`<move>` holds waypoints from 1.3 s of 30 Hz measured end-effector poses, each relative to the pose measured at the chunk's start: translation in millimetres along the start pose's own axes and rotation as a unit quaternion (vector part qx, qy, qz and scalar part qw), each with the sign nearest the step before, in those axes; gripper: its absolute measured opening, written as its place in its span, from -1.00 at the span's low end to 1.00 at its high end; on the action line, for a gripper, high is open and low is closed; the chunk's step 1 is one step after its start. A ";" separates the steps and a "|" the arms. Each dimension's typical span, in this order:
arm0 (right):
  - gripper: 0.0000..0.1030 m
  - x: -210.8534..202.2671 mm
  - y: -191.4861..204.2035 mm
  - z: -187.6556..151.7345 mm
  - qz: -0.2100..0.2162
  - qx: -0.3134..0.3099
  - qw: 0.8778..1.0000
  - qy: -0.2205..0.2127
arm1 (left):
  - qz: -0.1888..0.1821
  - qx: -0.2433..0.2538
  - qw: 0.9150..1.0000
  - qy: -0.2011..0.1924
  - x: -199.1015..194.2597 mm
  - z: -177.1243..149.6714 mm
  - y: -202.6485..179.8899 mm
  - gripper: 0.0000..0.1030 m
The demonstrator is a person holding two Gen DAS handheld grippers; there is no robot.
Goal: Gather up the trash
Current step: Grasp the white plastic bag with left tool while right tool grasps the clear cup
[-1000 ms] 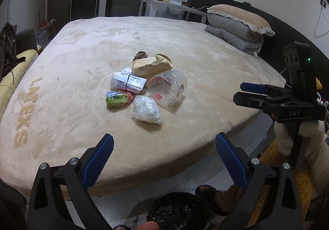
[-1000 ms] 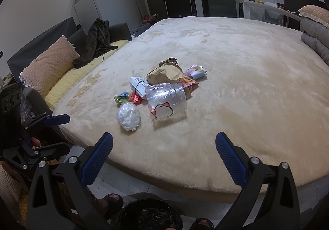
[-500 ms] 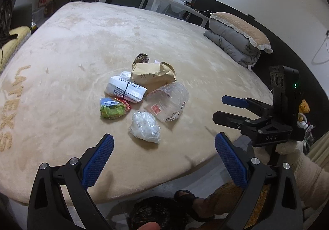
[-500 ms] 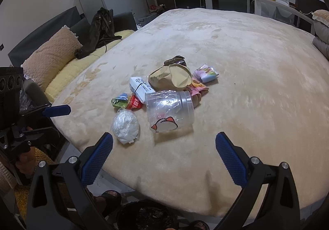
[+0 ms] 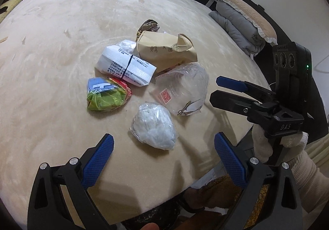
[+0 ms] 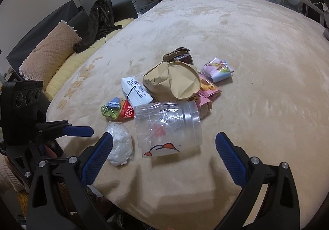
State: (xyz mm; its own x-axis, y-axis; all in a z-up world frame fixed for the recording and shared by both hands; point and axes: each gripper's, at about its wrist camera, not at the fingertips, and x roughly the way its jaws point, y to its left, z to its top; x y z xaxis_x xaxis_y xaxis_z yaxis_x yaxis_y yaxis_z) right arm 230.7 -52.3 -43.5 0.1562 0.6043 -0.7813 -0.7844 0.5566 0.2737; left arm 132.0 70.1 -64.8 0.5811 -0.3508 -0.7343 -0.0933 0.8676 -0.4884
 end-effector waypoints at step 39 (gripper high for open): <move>0.33 -30.5 5.9 -20.8 0.028 0.025 0.999 -0.003 | 0.021 0.039 0.997 -0.057 -27.2 -4.5 -16.5 -0.10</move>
State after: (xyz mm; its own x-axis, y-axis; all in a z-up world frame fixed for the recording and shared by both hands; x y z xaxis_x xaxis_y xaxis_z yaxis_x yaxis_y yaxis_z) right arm 208.9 -79.3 -29.7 0.1162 0.6389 -0.7604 -0.7615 0.5488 0.3448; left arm 114.1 63.7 -38.9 0.6659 -0.2755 -0.6933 -0.0587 0.9071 -0.4169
